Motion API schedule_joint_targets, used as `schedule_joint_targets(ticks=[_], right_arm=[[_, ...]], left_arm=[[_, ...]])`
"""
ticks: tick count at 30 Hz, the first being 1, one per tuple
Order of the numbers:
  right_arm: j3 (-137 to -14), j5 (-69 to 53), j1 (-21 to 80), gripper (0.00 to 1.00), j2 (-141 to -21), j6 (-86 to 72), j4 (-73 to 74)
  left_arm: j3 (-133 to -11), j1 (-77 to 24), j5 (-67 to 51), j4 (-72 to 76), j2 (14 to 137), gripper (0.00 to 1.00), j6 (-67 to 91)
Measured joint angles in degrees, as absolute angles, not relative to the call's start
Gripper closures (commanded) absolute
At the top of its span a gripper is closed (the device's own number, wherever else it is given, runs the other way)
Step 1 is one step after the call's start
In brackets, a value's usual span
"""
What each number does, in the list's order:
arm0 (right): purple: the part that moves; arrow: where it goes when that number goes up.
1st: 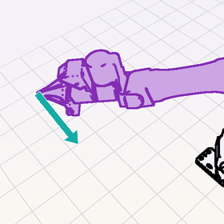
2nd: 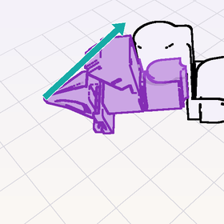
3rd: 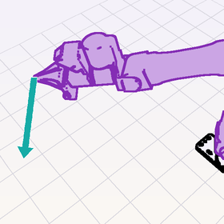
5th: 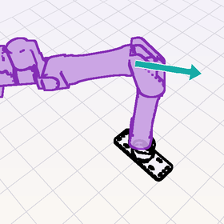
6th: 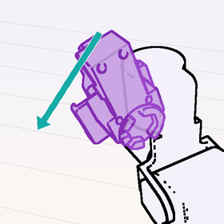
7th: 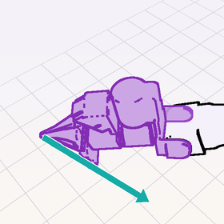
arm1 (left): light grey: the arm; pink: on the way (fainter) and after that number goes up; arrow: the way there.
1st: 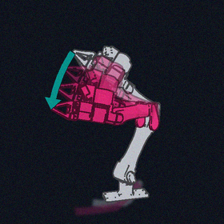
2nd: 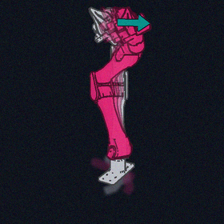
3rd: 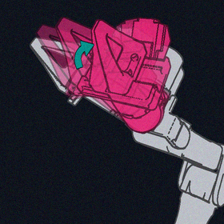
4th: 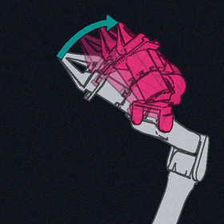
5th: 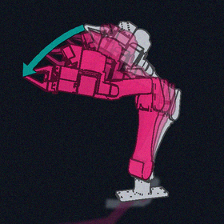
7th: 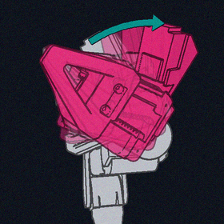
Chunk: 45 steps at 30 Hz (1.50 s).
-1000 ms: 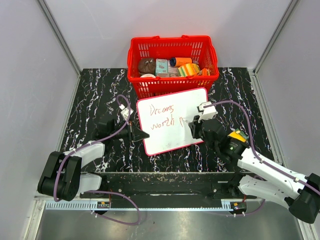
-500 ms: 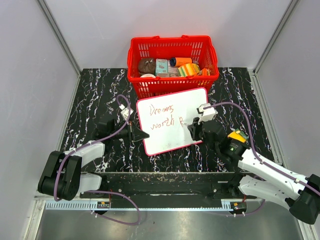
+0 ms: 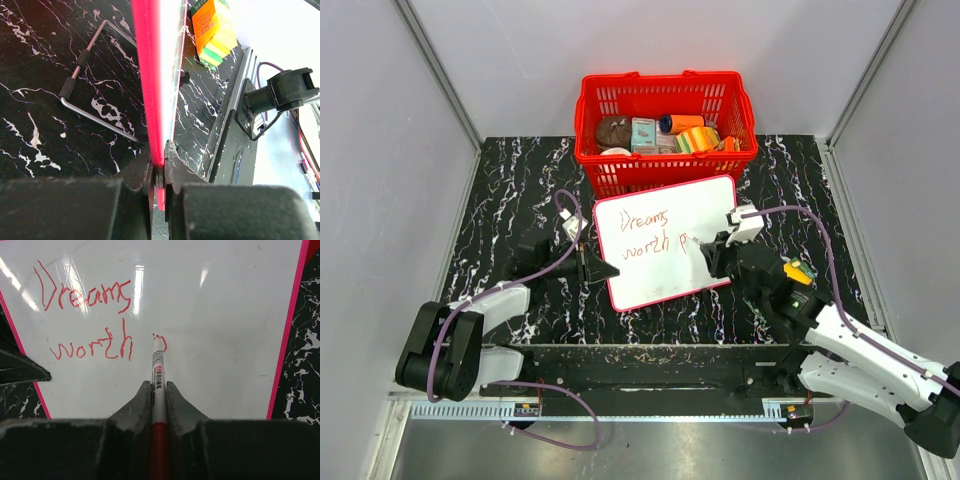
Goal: Write a sentence on the whiteboard
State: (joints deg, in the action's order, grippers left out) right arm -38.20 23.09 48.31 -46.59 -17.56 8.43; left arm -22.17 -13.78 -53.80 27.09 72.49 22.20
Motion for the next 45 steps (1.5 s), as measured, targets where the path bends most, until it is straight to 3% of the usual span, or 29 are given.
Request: schedule_joint_targets(ticks=[45], right_arm=[[-37.4,19.9,44.1,1.00,-50.9,-18.0,6.7]], left_arm=[[-22.2,-13.9,-53.6,26.7,72.5,1.00,22.0]])
